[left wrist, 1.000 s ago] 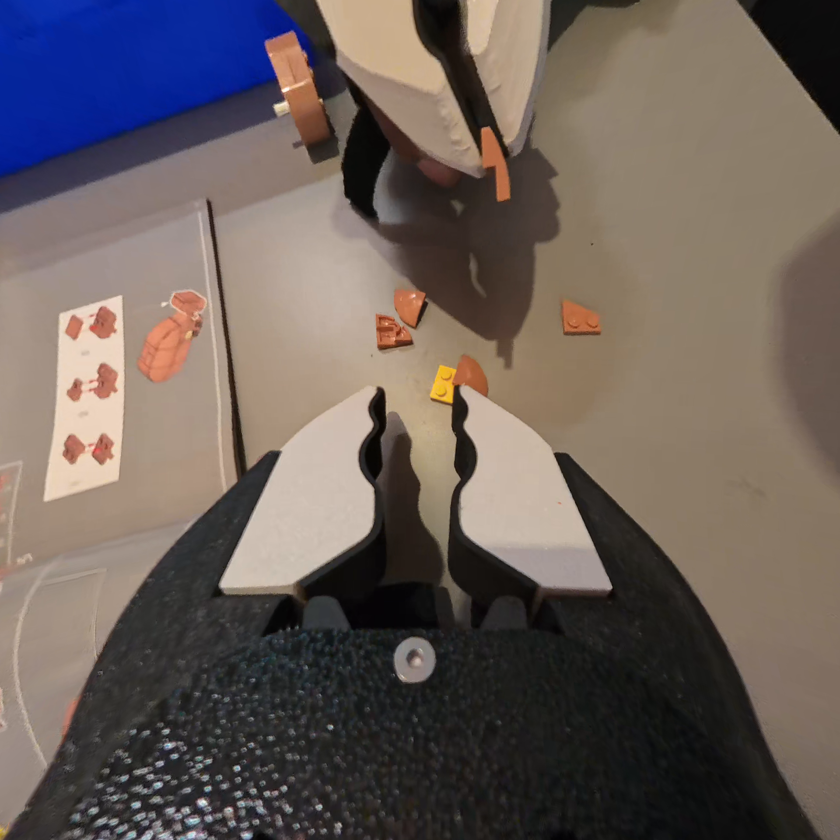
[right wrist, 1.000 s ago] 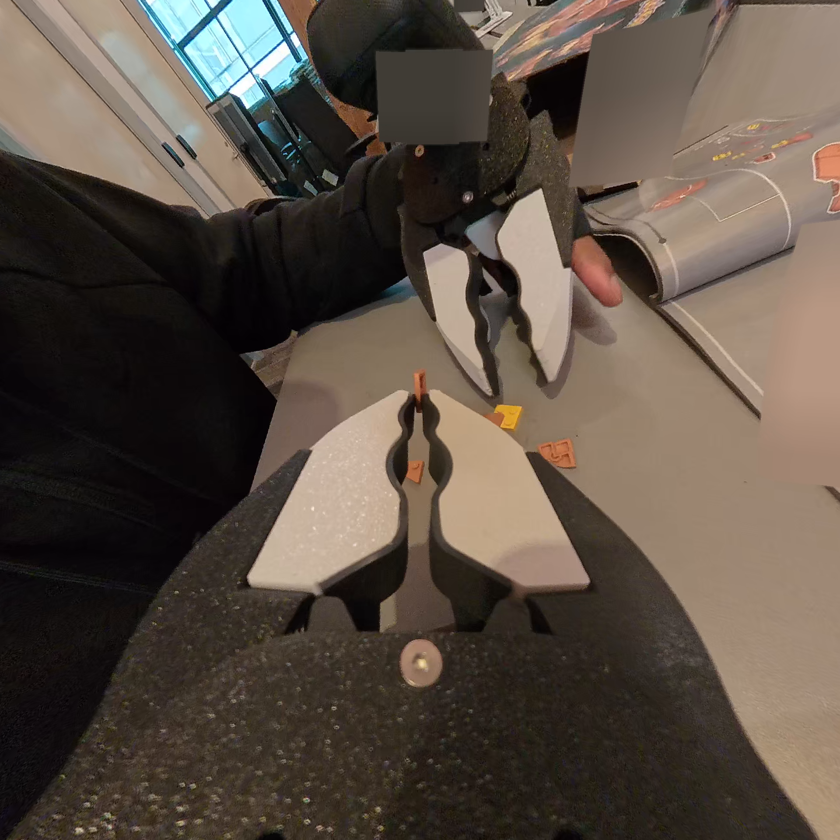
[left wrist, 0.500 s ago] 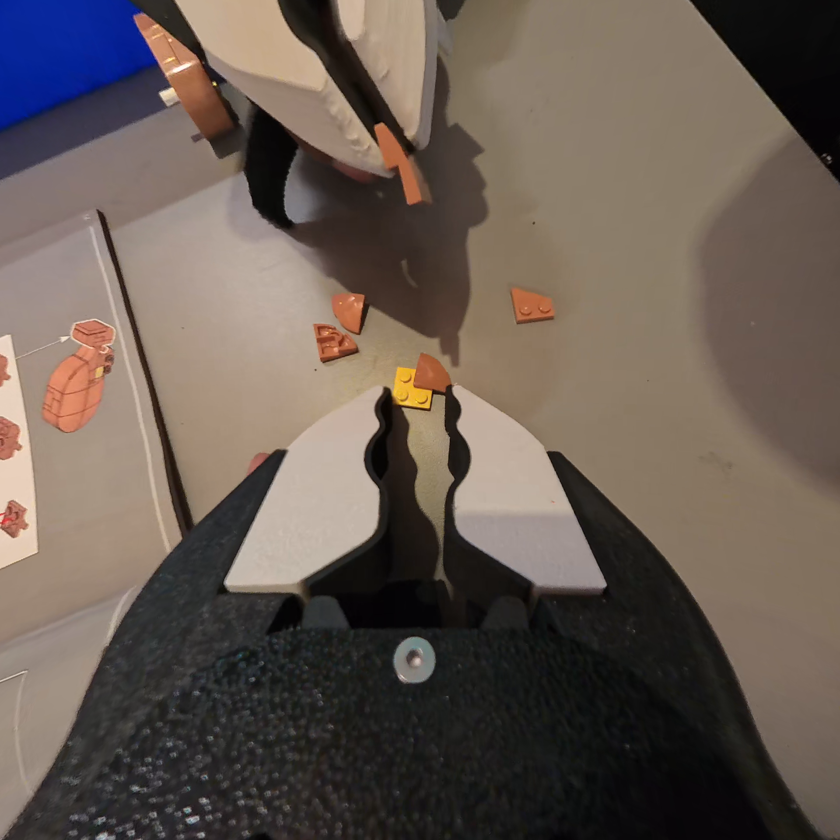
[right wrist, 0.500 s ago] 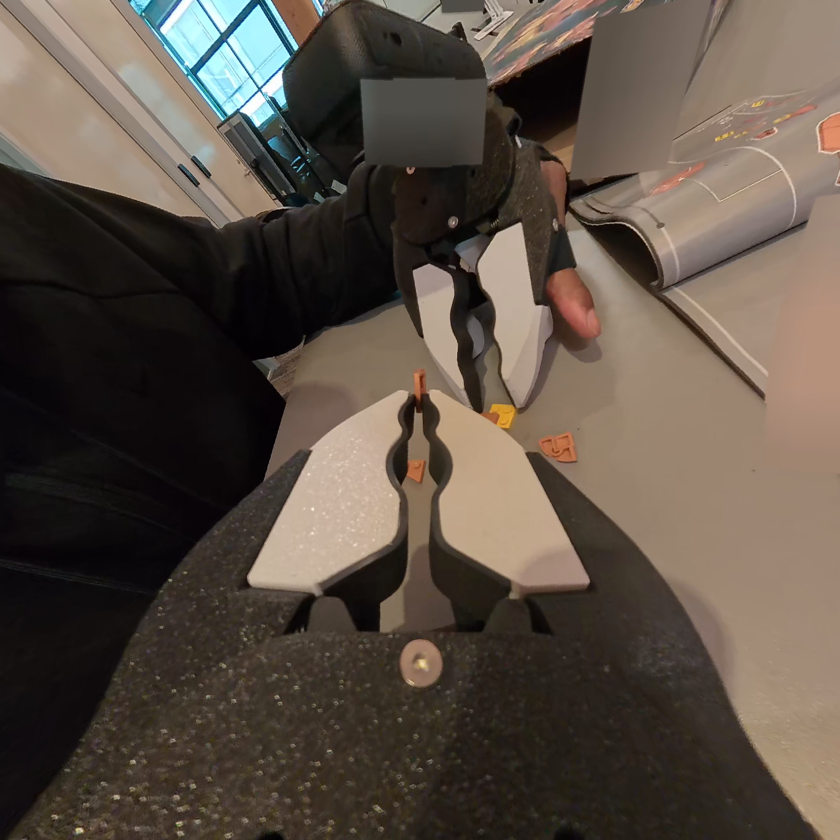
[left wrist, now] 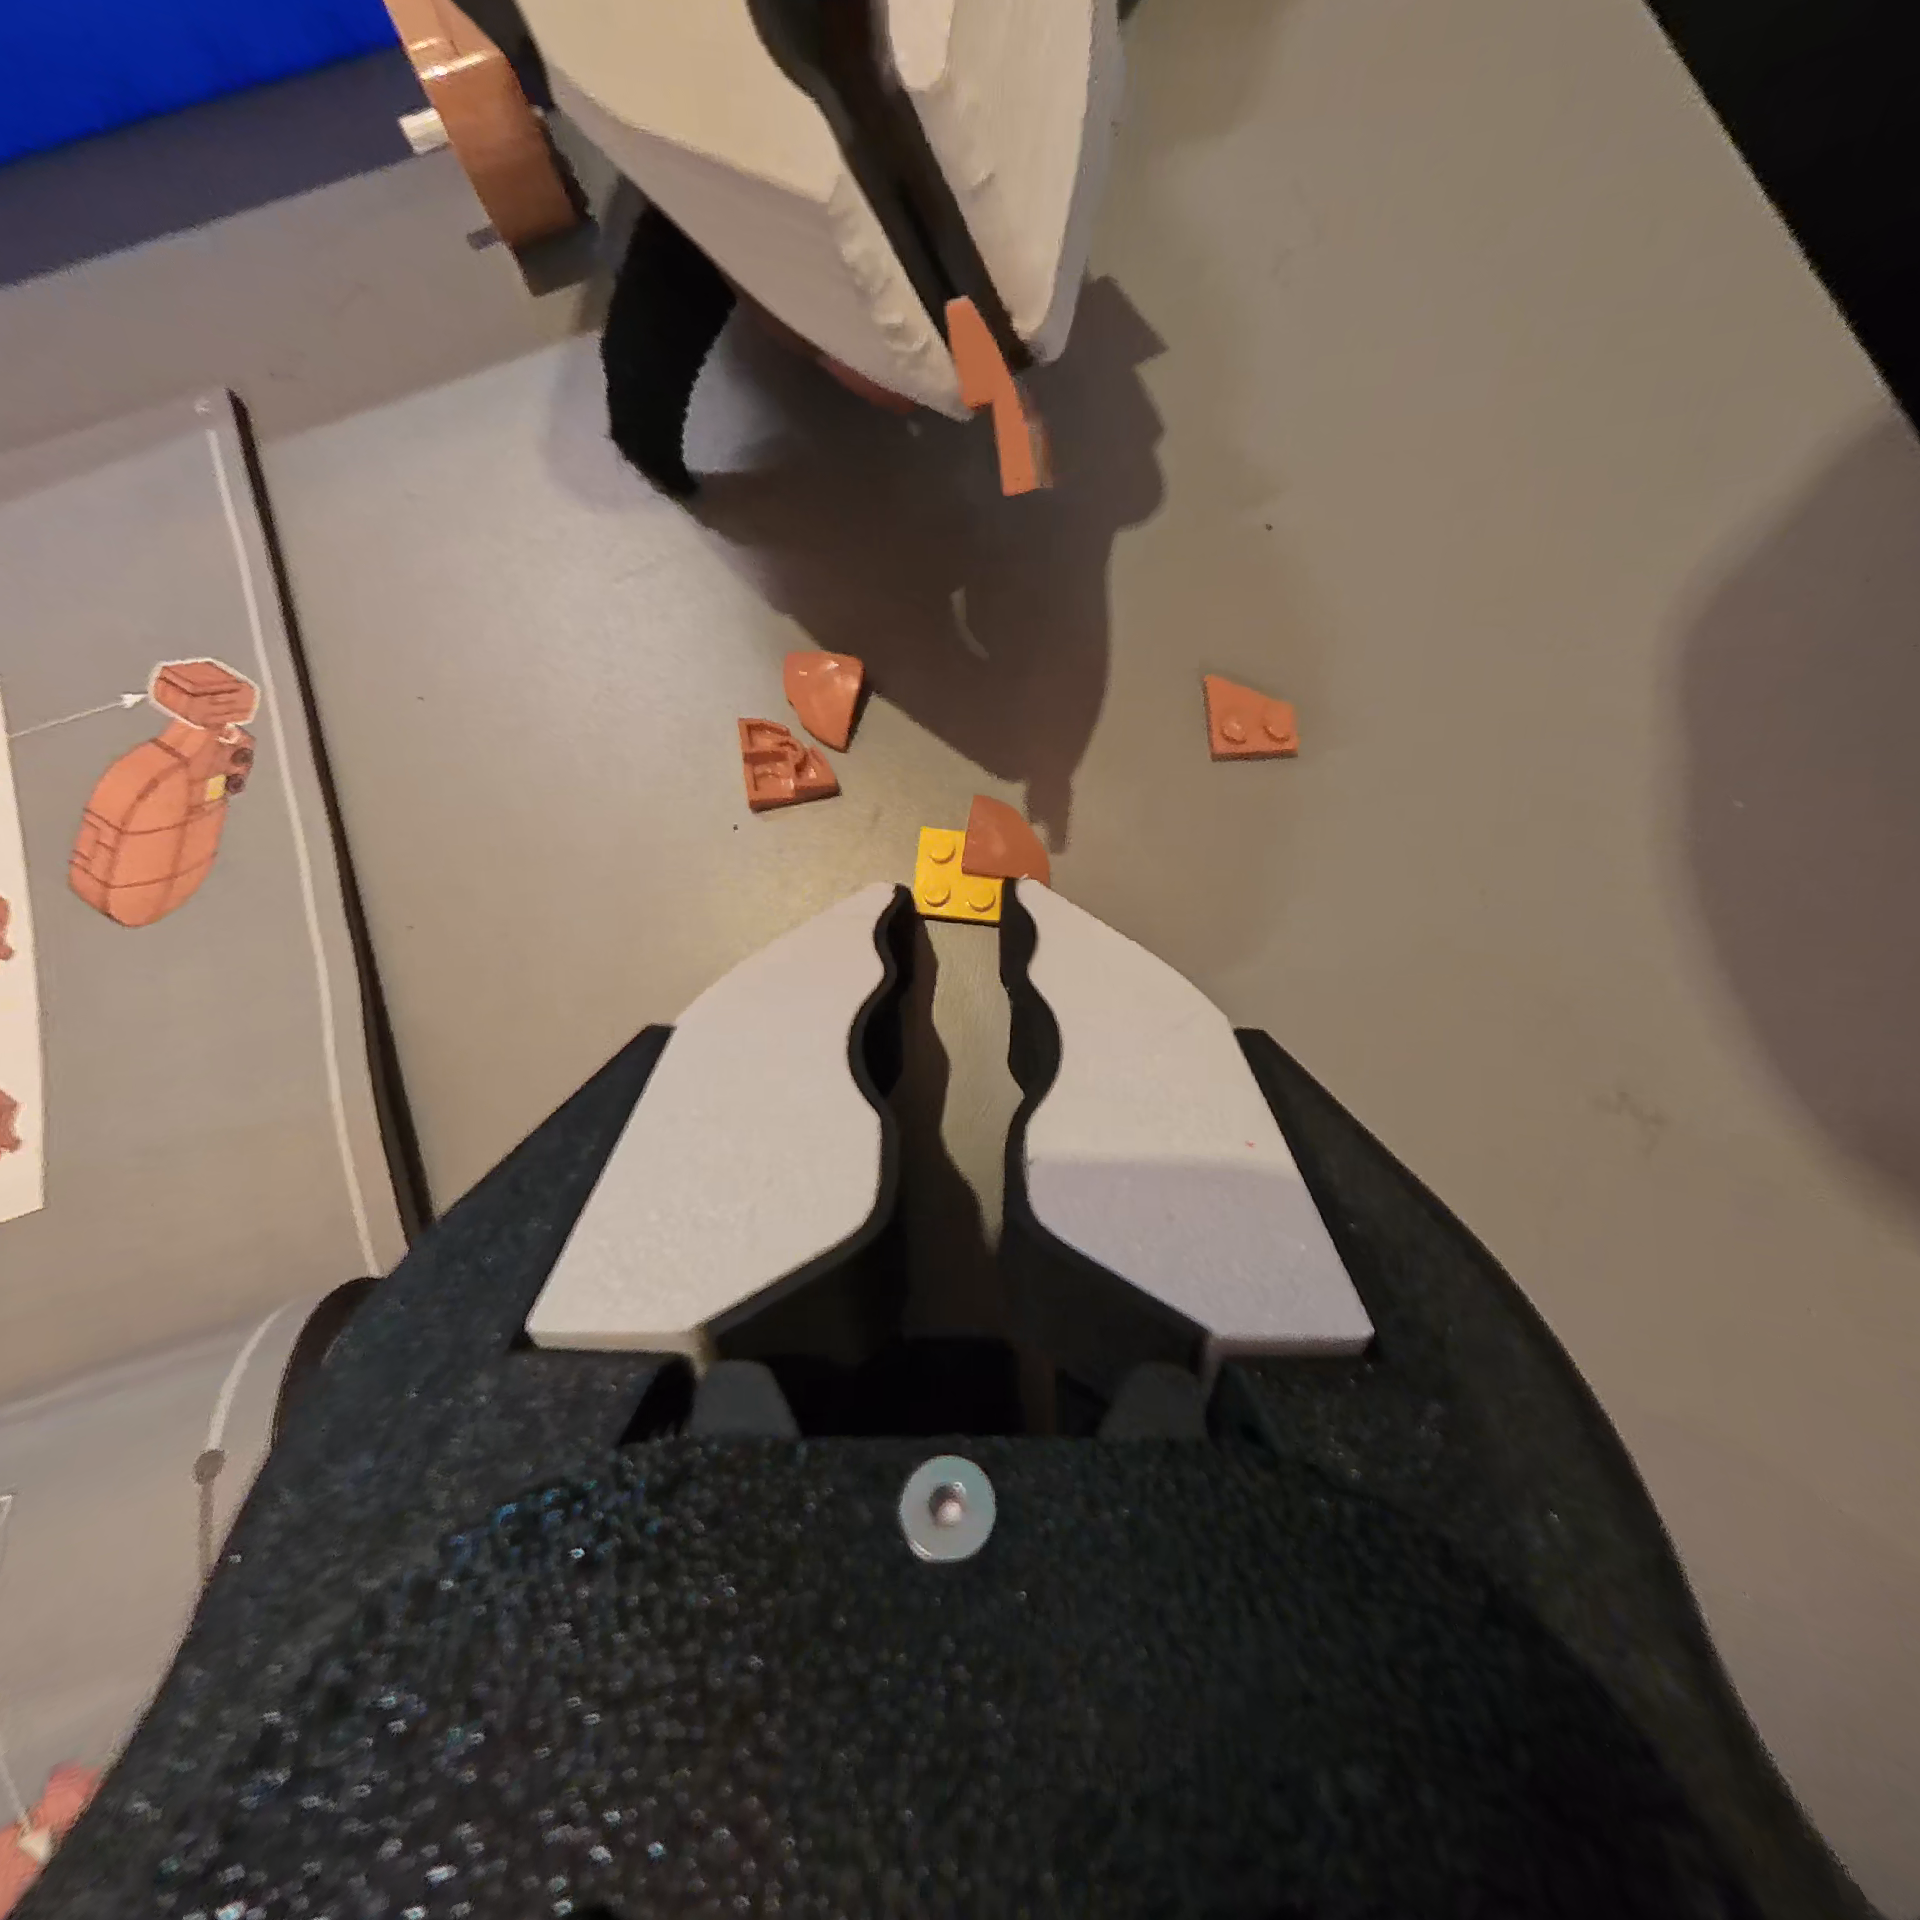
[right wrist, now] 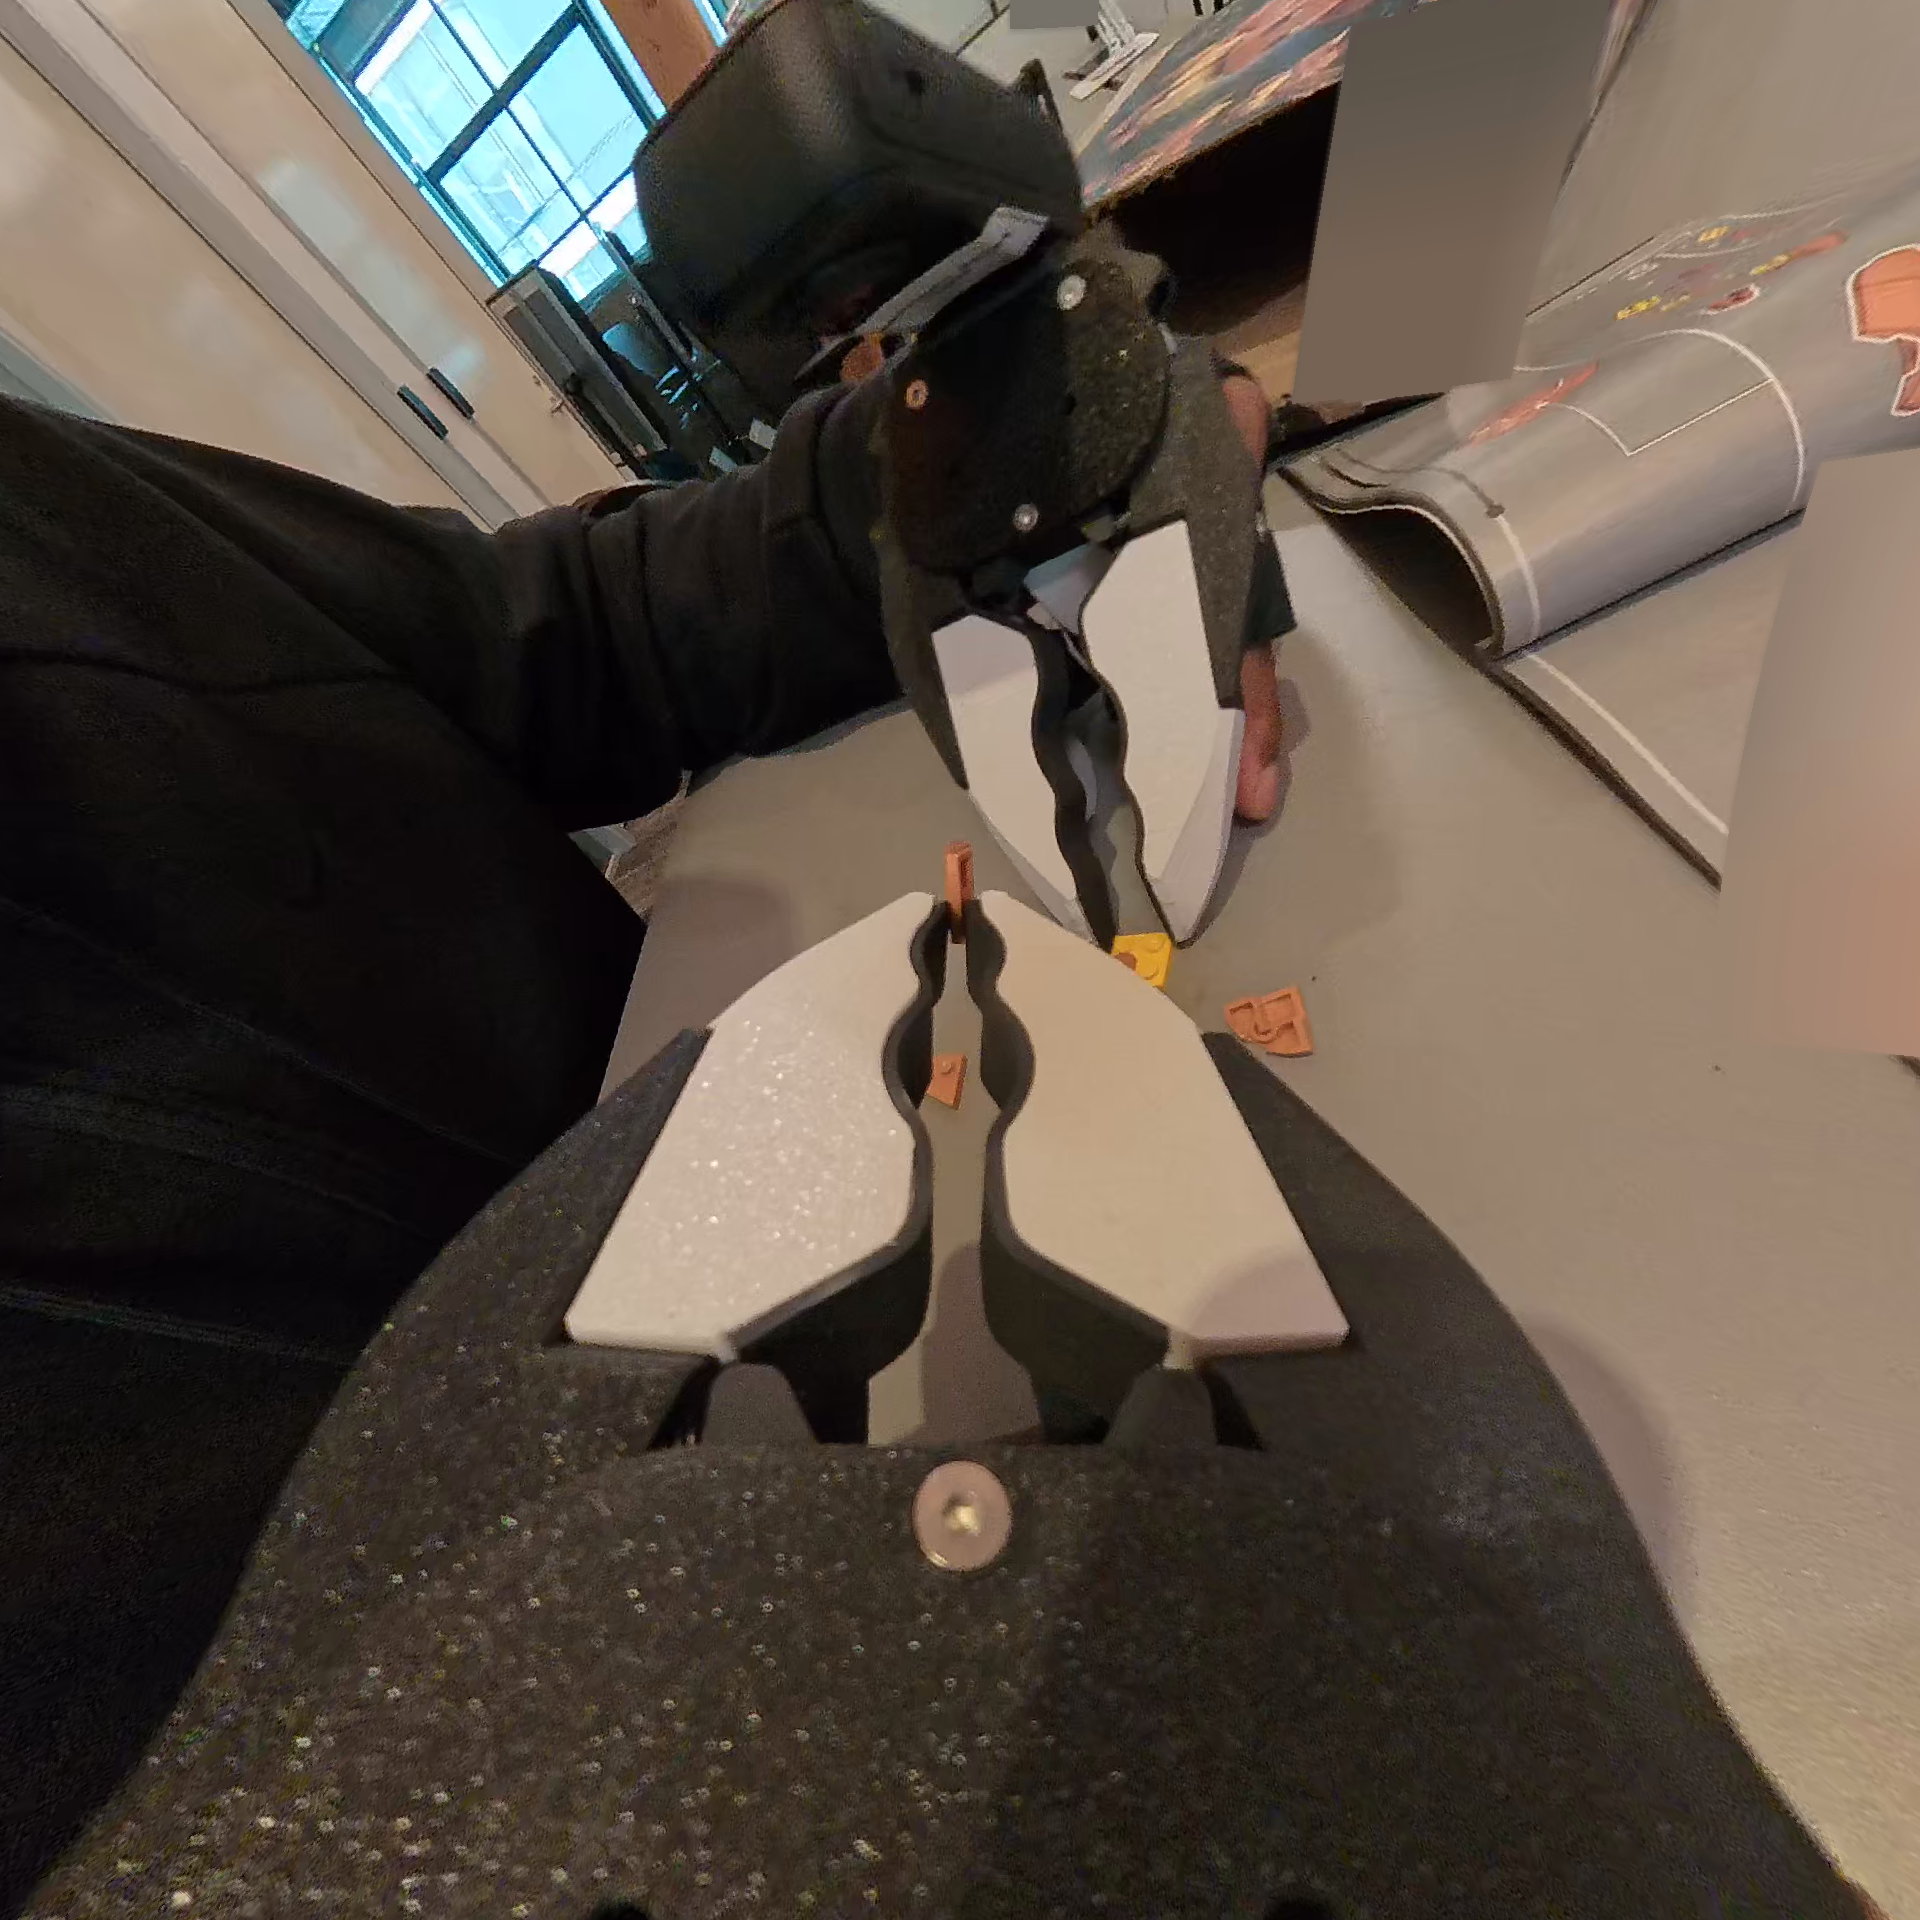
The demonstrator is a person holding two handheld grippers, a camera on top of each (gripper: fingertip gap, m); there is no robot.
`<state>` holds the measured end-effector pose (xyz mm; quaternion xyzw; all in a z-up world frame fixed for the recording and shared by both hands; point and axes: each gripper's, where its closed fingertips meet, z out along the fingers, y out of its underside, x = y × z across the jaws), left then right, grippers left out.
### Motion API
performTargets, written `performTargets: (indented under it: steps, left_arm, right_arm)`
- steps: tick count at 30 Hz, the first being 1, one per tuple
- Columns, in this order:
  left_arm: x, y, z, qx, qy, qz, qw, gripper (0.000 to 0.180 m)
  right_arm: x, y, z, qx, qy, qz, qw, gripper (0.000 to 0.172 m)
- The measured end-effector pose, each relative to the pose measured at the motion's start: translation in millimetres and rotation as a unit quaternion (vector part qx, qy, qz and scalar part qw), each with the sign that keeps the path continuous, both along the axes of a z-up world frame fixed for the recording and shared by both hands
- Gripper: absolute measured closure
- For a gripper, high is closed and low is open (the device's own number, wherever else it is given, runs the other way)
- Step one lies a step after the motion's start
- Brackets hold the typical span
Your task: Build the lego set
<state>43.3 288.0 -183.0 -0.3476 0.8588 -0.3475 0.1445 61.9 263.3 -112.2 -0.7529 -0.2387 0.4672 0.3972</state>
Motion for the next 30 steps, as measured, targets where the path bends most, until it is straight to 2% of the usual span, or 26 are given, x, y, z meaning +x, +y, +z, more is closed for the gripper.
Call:
performTargets:
  steps: [5, 7, 10, 14, 24, 30]
  left_arm:
    - [7, 11, 7, 0.031, -0.065, 0.105, 0.992, 0.165]
    - [10, 19, 12, 0.056, -0.101, 0.167, 0.979, 0.165]
    - [8, 16, 22, 0.081, -0.153, 0.206, 0.963, 0.165]
    - [9, 14, 34, 0.108, -0.213, 0.230, 0.943, 0.166]
    - [16, 7, 51, 0.138, -0.290, 0.232, 0.918, 0.166]
    - [17, 5, 56, 0.146, -0.311, 0.234, 0.910, 0.166]
  right_arm:
    - [5, 9, -2, -0.020, 0.010, -0.035, 0.999, 0.169]
    - [8, 15, -4, -0.034, 0.017, -0.055, 0.998, 0.169]
    - [12, 22, -3, -0.056, 0.042, -0.079, 0.994, 0.169]
    - [14, 25, -1, -0.072, 0.069, -0.085, 0.991, 0.169]
    - [8, 25, 2, -0.087, 0.096, -0.075, 0.989, 0.169]
    - [9, 26, 1, -0.089, 0.093, -0.078, 0.989, 0.169]
